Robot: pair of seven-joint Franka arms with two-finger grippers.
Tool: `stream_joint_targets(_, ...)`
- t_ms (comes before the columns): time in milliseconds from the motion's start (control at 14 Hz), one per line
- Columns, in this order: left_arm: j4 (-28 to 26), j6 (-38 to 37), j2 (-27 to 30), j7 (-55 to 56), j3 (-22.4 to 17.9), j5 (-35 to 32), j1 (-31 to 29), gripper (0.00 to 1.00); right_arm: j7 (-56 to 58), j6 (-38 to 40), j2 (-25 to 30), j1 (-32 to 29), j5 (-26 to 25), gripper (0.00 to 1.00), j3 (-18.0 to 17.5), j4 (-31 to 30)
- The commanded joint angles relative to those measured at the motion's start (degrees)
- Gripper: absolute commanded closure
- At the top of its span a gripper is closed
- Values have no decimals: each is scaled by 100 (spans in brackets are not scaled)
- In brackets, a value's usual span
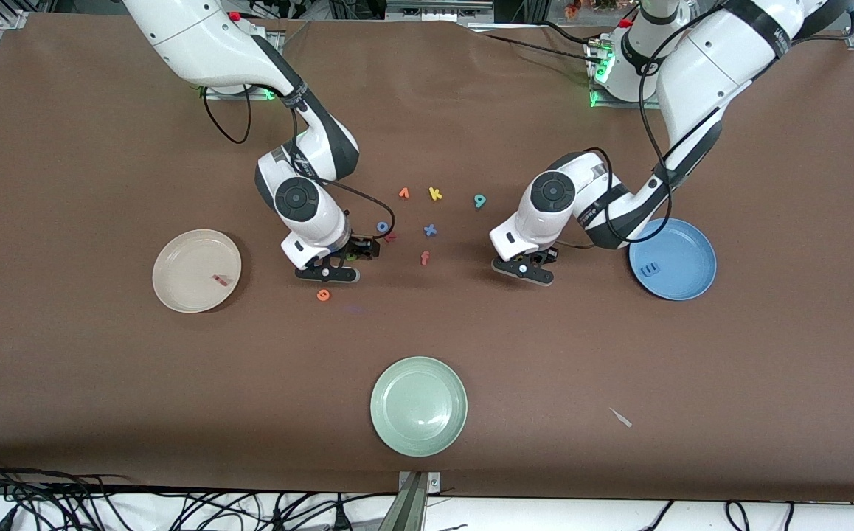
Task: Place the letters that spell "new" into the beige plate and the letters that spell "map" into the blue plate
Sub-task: 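Grasp the yellow letter with the left gripper while the right gripper grasps the green n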
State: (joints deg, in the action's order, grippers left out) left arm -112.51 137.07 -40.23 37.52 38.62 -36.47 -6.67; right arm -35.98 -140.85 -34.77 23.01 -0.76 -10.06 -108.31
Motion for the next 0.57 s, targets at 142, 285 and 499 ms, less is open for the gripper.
stream_joint_targets(142, 334, -1274, 444, -139, 67, -229, 43, 91, 38, -74, -21, 10, -3, 20, -5, -41)
stream_joint_targets(285, 589, -2241, 656, -900, 189, -203, -35, 91, 38, -83, -56, 19, -3, 30, -5, -32)
stream_joint_targets(499, 695, -3027, 1077, -2202, 208, -115, -316, 91, 47, -92, -65, 19, -12, 36, -5, -41)
